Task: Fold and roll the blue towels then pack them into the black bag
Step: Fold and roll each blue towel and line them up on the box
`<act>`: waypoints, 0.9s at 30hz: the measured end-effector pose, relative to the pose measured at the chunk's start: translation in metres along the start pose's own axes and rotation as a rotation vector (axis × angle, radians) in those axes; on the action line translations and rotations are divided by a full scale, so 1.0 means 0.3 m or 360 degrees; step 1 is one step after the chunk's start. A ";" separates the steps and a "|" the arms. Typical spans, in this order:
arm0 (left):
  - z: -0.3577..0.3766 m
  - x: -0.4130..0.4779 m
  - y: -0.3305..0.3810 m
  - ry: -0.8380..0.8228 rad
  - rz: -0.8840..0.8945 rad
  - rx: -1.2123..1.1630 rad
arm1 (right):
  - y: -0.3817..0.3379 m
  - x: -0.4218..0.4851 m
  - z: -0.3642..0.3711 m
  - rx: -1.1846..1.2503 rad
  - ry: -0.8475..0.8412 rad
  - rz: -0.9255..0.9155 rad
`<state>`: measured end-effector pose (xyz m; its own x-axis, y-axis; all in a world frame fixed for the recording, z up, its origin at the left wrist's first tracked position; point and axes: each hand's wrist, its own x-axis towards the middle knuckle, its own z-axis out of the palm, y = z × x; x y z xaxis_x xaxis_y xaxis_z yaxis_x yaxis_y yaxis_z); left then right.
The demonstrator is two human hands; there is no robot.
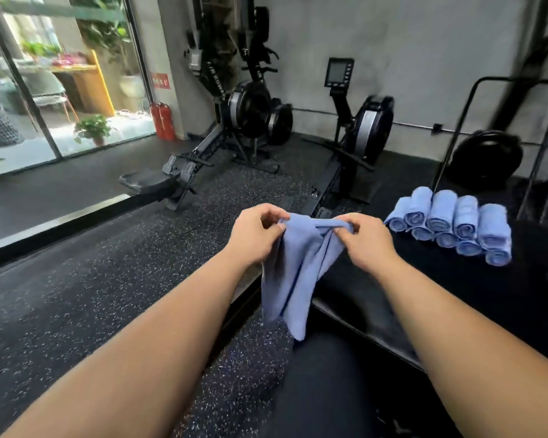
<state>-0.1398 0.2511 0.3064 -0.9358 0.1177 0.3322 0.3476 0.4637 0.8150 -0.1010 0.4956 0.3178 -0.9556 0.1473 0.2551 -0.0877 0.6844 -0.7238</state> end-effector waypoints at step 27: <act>0.886 -0.312 0.309 -0.1319 0.0284 0.0523 | 0.703 -0.580 -0.633 -0.0622 -0.0247 0.1101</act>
<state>-0.0354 0.5165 0.2247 -0.6559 0.7466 -0.1108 0.5761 0.5900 0.5657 0.1002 0.7499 0.2427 -0.7880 0.5476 -0.2814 0.6151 0.6788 -0.4012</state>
